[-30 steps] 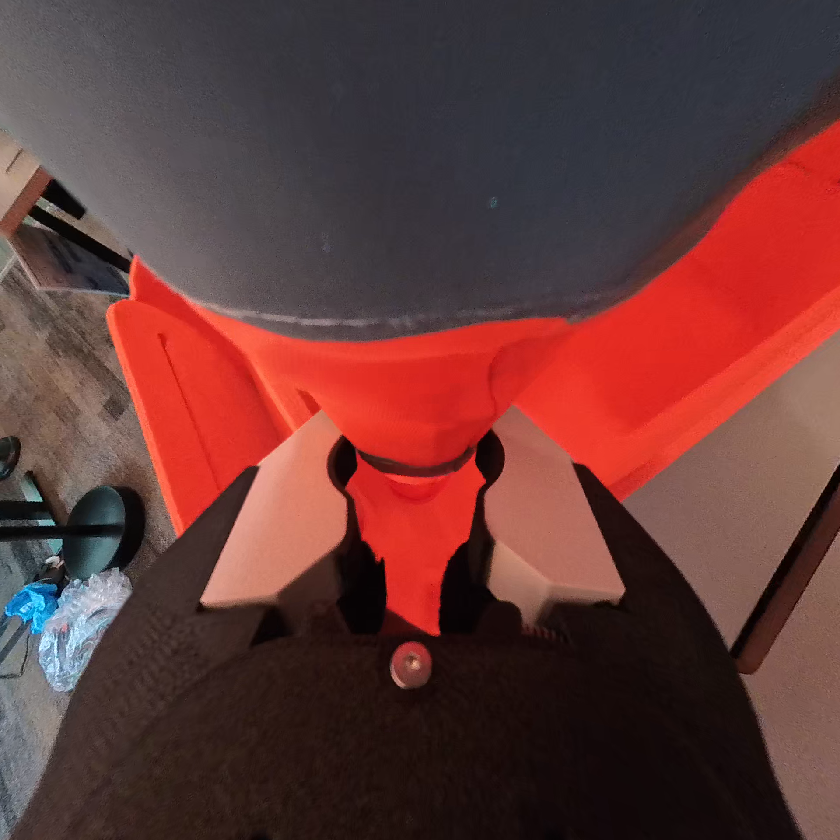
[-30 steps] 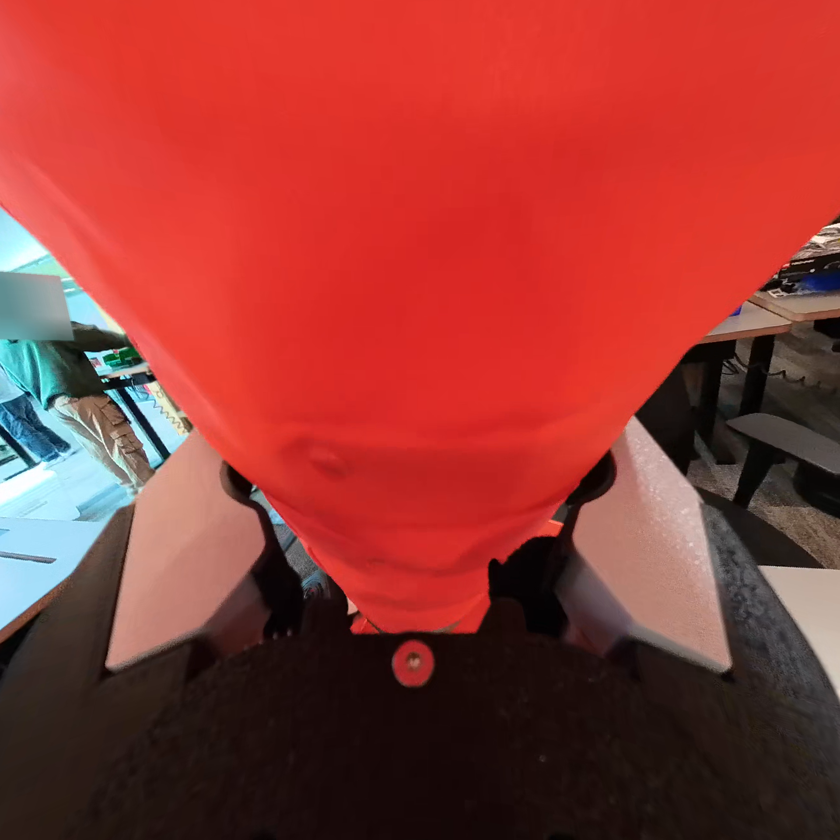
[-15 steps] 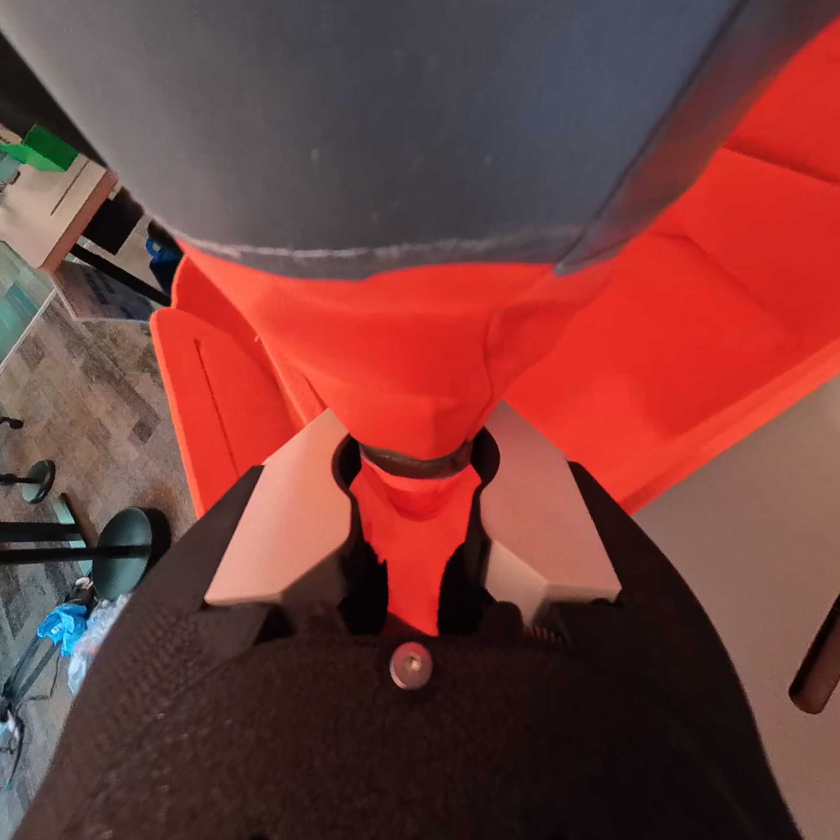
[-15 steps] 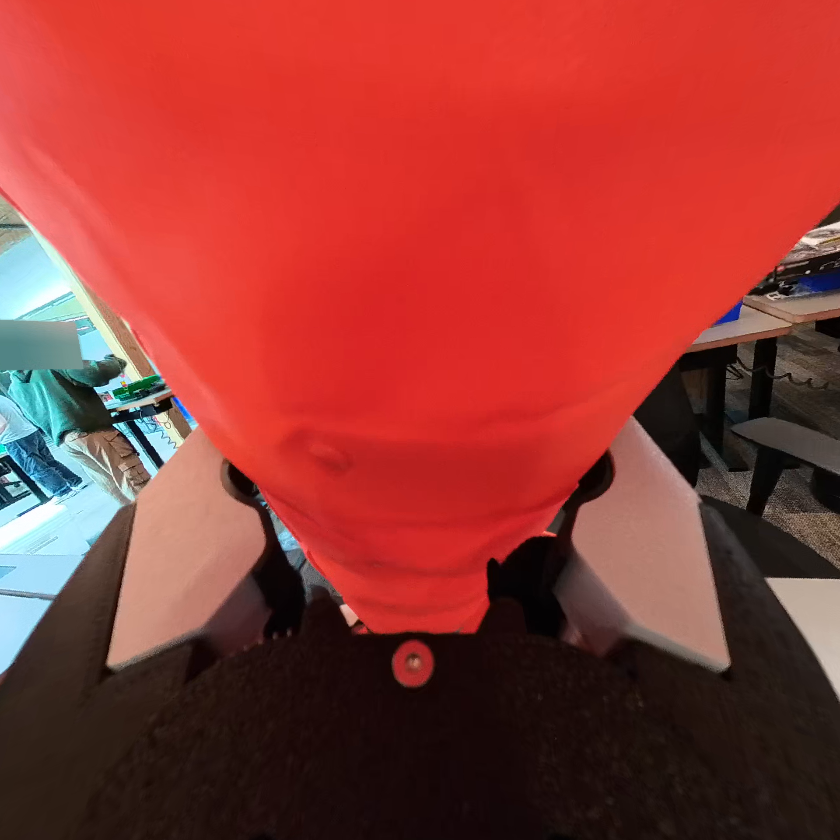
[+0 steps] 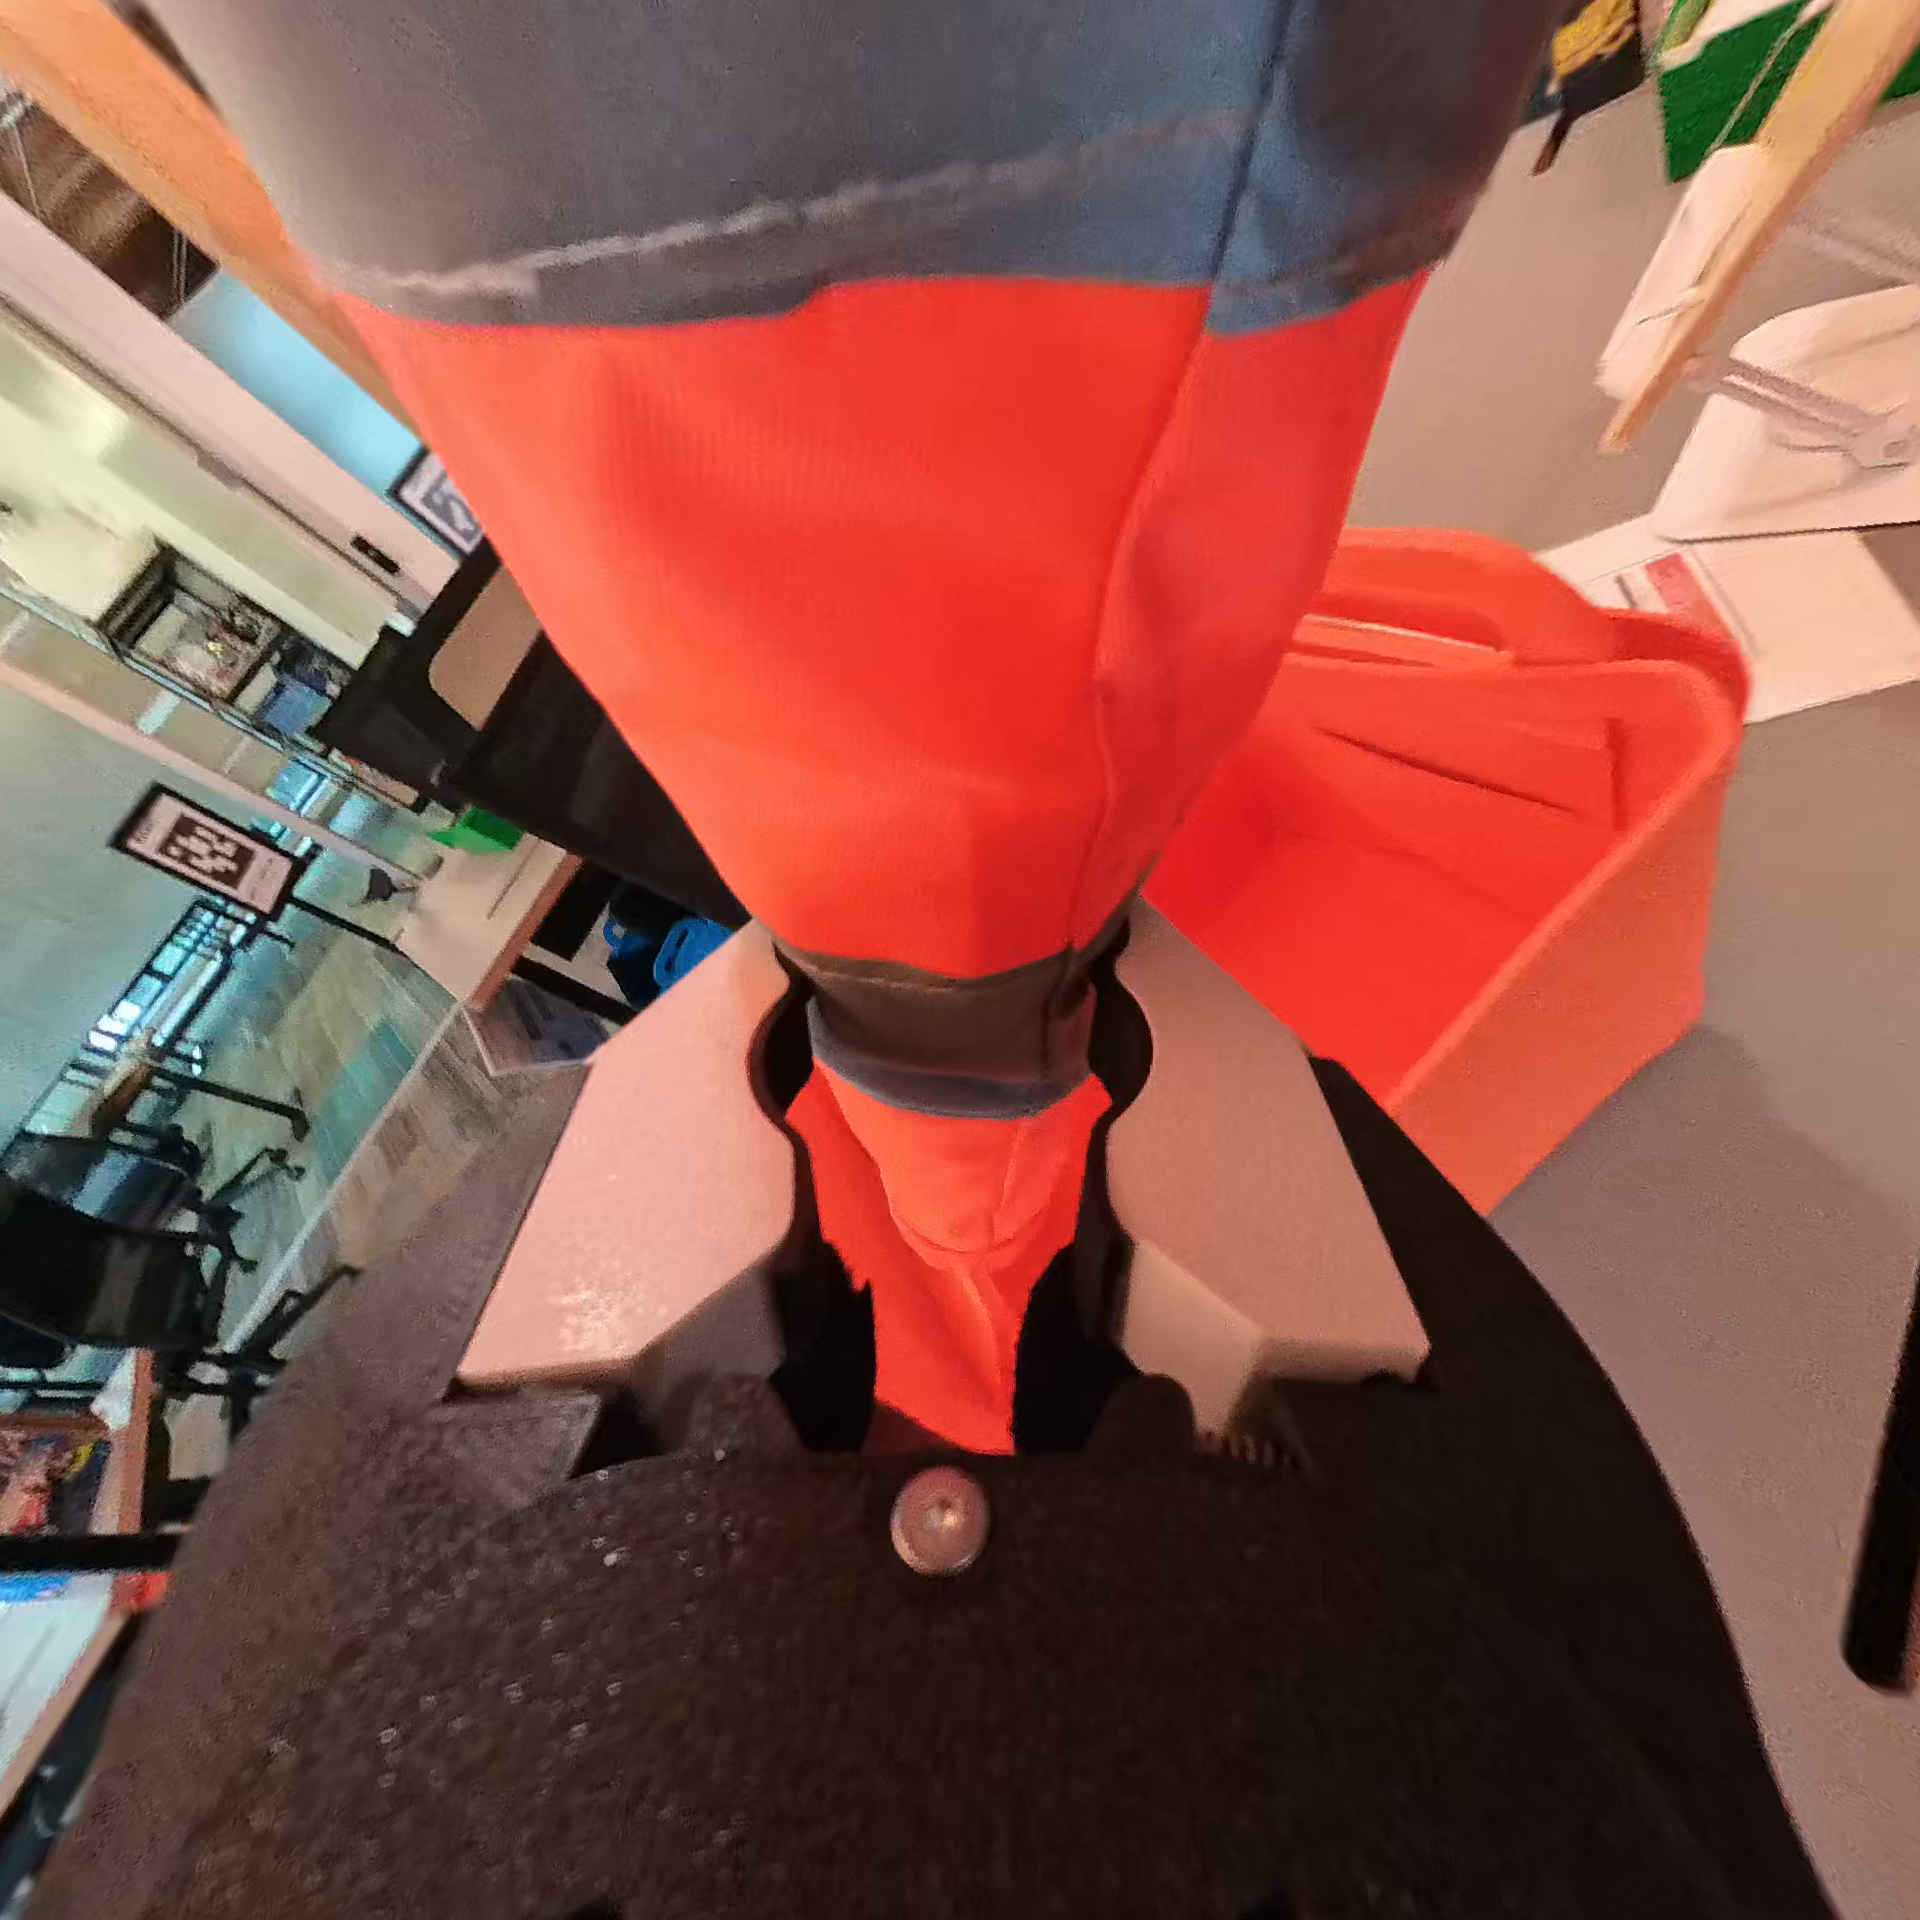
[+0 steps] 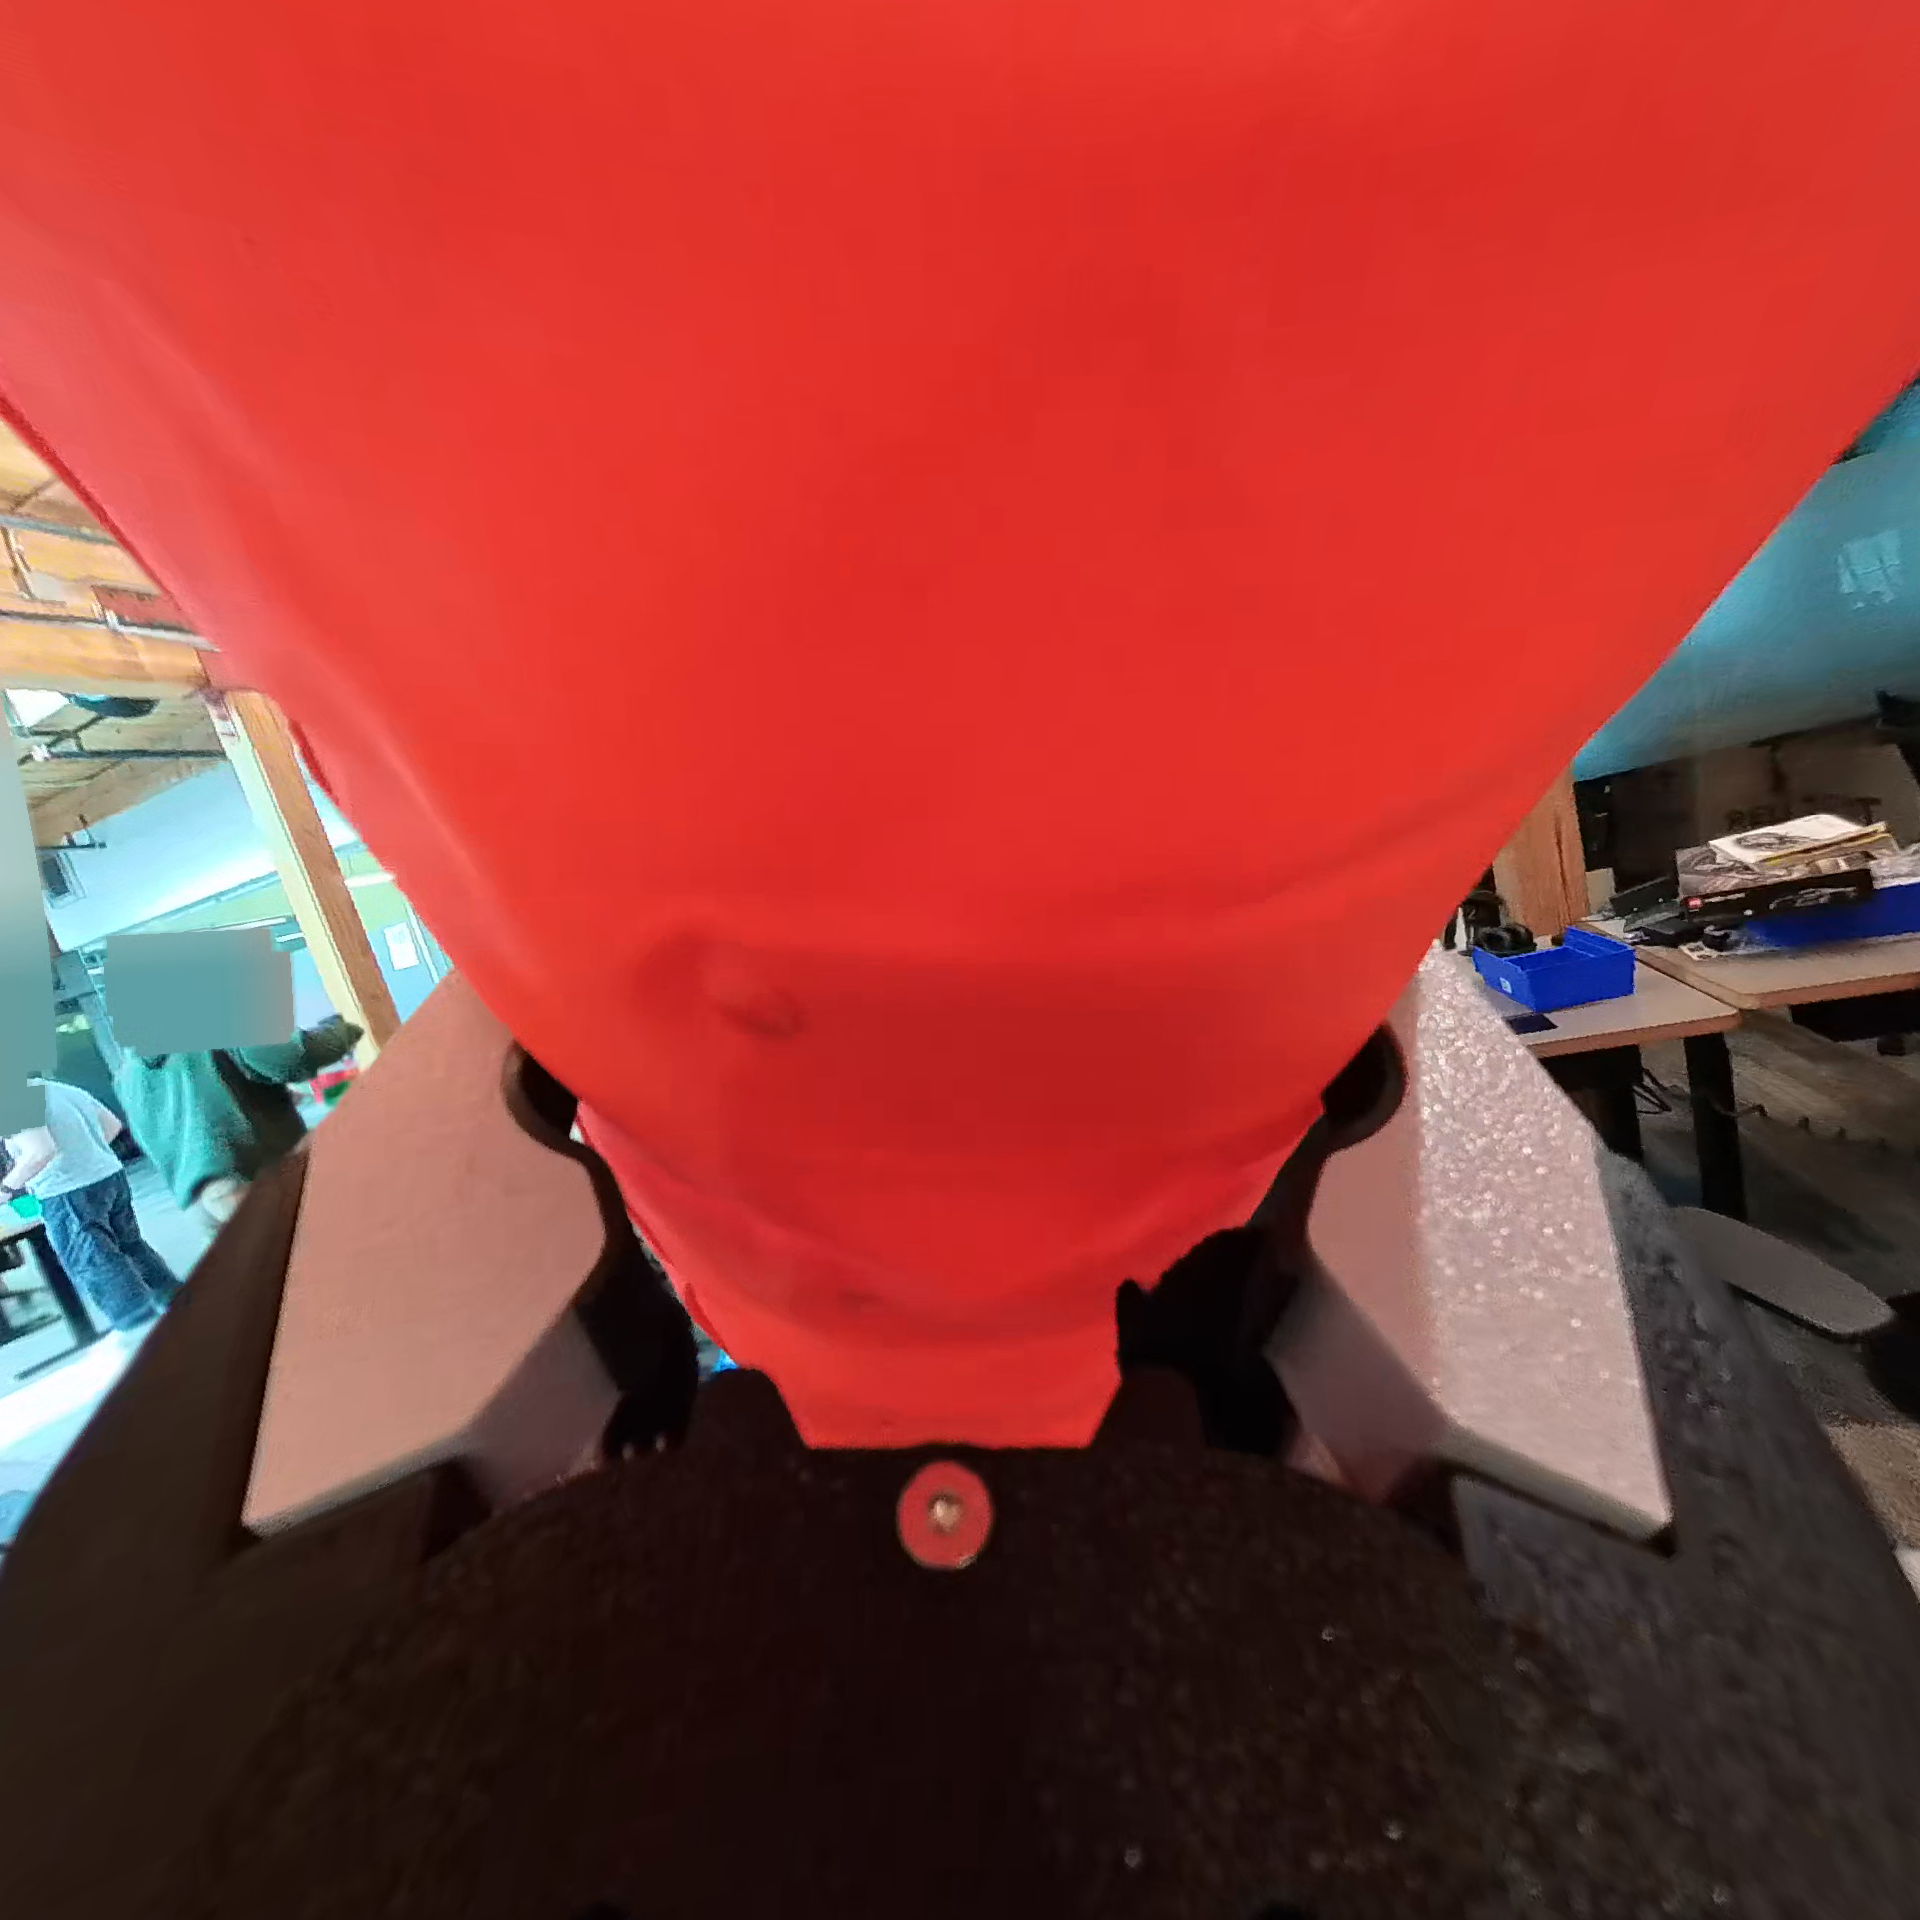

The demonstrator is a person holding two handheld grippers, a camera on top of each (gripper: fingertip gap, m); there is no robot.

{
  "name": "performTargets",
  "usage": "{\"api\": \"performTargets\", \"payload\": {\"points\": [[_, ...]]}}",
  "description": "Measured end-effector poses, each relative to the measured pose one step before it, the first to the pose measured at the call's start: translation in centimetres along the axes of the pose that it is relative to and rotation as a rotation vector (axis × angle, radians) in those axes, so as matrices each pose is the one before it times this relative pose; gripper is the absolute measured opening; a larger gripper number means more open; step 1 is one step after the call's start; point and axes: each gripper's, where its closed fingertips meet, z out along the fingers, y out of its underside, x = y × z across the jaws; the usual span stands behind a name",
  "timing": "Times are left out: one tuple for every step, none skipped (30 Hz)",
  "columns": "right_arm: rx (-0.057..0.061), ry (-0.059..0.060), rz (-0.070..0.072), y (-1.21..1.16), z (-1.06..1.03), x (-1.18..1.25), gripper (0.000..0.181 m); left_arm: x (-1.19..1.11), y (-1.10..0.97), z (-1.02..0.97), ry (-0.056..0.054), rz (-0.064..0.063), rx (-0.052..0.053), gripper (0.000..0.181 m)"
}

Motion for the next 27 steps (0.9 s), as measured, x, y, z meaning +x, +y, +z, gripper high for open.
{"api": "performTargets", "payload": {"points": [[0.0080, 0.0043, 0.0136, -0.719, -1.491, -0.109, 0.148, 0.702, -0.717, -1.187, 0.0072, 0.0208, 0.0046, 0.052], [0.0048, 0.0039, 0.0199, -0.478, -1.593, -0.002, 0.148, 0.802, -0.507, -1.212, 0.0049, 0.0221, -0.0001, 0.052], [0.0023, 0.0048, 0.0215, -0.252, -1.665, 0.113, 0.147, 0.954, -0.310, -1.225, 0.0073, 0.0202, -0.0040, 0.052], [0.0020, 0.0050, 0.0250, -0.017, -1.717, 0.226, 0.147, 1.106, -0.115, -1.208, 0.0097, 0.0199, -0.0073, 0.052], [0.0020, 0.0011, 0.0307, 0.199, -1.723, 0.296, 0.147, 1.185, 0.068, -1.161, 0.0080, 0.0211, -0.0096, 0.052], [0.0045, 0.0018, 0.0310, 0.380, -1.724, 0.383, 0.147, 1.312, 0.240, -1.099, 0.0097, 0.0210, -0.0122, 0.052], [0.0043, 0.0034, 0.0345, 0.578, -1.701, 0.466, 0.147, 1.353, 0.406, -1.047, 0.0094, 0.0191, -0.0152, 0.052], [0.0041, 0.0013, 0.0341, 0.778, -1.654, 0.525, 0.146, 1.382, 0.573, -0.962, 0.0105, 0.0161, -0.0169, 0.052], [0.0021, 0.0022, 0.0331, 0.976, -1.604, 0.635, 0.146, 1.384, 0.754, -0.837, 0.0095, 0.0137, -0.0189, 0.052], [-0.0032, -0.0015, 0.0332, 1.143, -1.552, 0.637, 0.145, 1.385, 0.918, -0.709, 0.0072, 0.0146, -0.0201, 0.052], [0.0036, -0.0009, 0.0306, 1.230, -1.465, 0.734, 0.145, 1.349, 1.007, -0.636, 0.0044, 0.0180, -0.0185, 0.052], [0.0129, -0.0044, 0.0348, 1.252, -1.405, 0.811, 0.145, 1.240, 1.075, -0.571, -0.0001, 0.0199, -0.0198, 0.052], [0.0174, -0.0084, 0.0353, 1.273, -1.350, 0.787, 0.145, 1.163, 1.100, -0.514, -0.0034, 0.0167, -0.0187, 0.052], [0.0233, -0.0031, 0.0344, 1.275, -1.331, 0.947, 0.144, 1.086, 1.131, -0.486, -0.0068, 0.0142, -0.0144, 0.052], [0.0173, -0.0016, 0.0346, 1.352, -1.290, 1.046, 0.144, 1.113, 1.201, -0.405, -0.0024, 0.0232, -0.0176, 0.052], [0.0093, -0.0008, 0.0335, 1.386, -1.234, 1.051, 0.143, 1.097, 1.232, -0.304, 0.0003, 0.0229, -0.0215, 0.052], [0.0102, 0.0014, 0.0320, 1.350, -1.146, 1.073, 0.143, 1.115, 1.220, -0.215, 0.0075, 0.0120, -0.0201, 0.053], [0.0051, 0.0057, 0.0310, 1.348, -1.093, 1.176, 0.143, 1.116, 1.200, -0.117, 0.0119, 0.0132, -0.0220, 0.053], [0.0043, 0.0052, 0.0330, 1.296, -1.010, 1.219, 0.144, 1.053, 1.175, -0.025, 0.0107, 0.0151, -0.0238, 0.053], [0.0082, 0.0064, 0.0332, 1.215, -0.944, 1.293, 0.144, 0.995, 1.113, 0.032, 0.0098, 0.0117, -0.0219, 0.053], [0.0048, 0.0089, 0.0311, 1.138, -0.906, 1.355, 0.143, 0.980, 1.051, 0.102, 0.0110, 0.0137, -0.0207, 0.053], [0.0039, 0.0043, 0.0305, 1.021, -0.863, 1.283, 0.143, 0.967, 0.950, 0.150, 0.0116, 0.0134, -0.0187, 0.053], [0.0059, 0.0037, 0.0300, 0.902, -0.829, 1.286, 0.143, 0.925, 0.823, 0.179, 0.0096, 0.0109, -0.0129, 0.054], [0.0064, 0.0022, 0.0292, 0.788, -0.816, 1.302, 0.142, 0.901, 0.728, 0.202, 0.0090, 0.0159, -0.0113, 0.054], [0.0121, -0.0011, 0.0291, 0.634, -0.768, 1.241, 0.142, 0.851, 0.623, 0.227, 0.0047, 0.0139, -0.0079, 0.054], [0.0107, 0.0040, 0.0232, 0.570, -0.730, 1.287, 0.142, 0.906, 0.510, 0.252, 0.0087, 0.0128, -0.0062, 0.054], [0.0040, 0.0051, 0.0230, 0.529, -0.697, 1.262, 0.142, 0.910, 0.500, 0.299, 0.0102, 0.0147, -0.0090, 0.054]]}}
